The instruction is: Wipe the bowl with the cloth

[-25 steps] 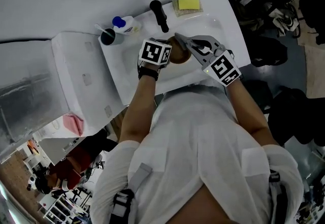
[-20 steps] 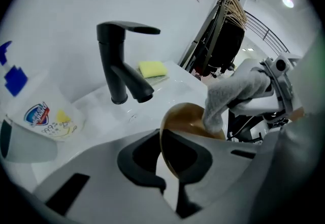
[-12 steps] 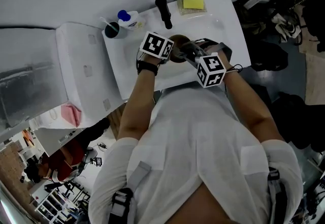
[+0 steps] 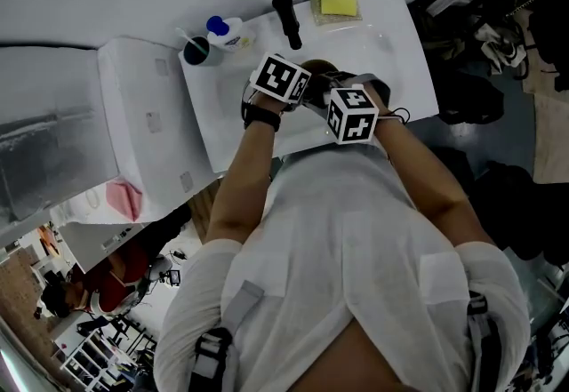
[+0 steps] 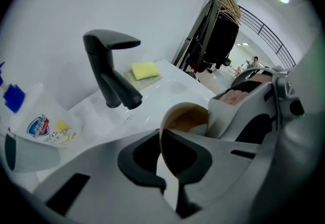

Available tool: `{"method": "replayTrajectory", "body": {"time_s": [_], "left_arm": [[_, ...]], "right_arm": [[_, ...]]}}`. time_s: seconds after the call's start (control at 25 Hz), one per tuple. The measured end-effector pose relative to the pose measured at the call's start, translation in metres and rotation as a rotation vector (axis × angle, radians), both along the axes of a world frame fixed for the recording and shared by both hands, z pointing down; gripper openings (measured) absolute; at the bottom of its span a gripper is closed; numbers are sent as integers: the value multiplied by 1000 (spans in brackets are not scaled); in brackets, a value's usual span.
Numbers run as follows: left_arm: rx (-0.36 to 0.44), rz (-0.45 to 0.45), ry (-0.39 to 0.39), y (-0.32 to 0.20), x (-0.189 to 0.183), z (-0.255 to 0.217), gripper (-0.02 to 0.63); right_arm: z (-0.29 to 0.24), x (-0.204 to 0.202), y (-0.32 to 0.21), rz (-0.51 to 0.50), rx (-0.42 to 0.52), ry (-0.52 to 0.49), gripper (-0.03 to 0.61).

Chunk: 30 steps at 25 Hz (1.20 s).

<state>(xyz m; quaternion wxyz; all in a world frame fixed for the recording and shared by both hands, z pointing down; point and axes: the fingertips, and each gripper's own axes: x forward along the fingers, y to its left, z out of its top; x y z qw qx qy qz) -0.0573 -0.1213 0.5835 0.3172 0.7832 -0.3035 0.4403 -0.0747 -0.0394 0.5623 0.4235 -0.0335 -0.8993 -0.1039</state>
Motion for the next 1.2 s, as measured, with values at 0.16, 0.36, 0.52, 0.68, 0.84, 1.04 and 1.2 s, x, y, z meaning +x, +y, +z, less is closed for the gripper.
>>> {"method": "replayTrajectory", "body": {"time_s": [0.16,0.36,0.52,0.68,0.84,1.04,1.2], "left_arm": [[14,12,-21,-2,-3,-3,18],[21,28,-46,1,-7,-2,18],[12,38,-47,4,-7,-1,18],[9,36,-33,7,-6,-4,17],[16,31,-26,6,-6,-7,17],[14,35,-25,7,-6,-7,17],[22,30,-13,7,-6,-10,17]], "right_arm": [[6,8,8,-56,-26,49,46],[15,24,8,-89,-10,147,46],[23,38,-7,-57,61,236,46],[24,42,-36,127,123,260,46],[10,32,-49,250,168,217,46],[7,21,-44,228,201,171,46],[7,25,-48,227,203,168,46]]}}
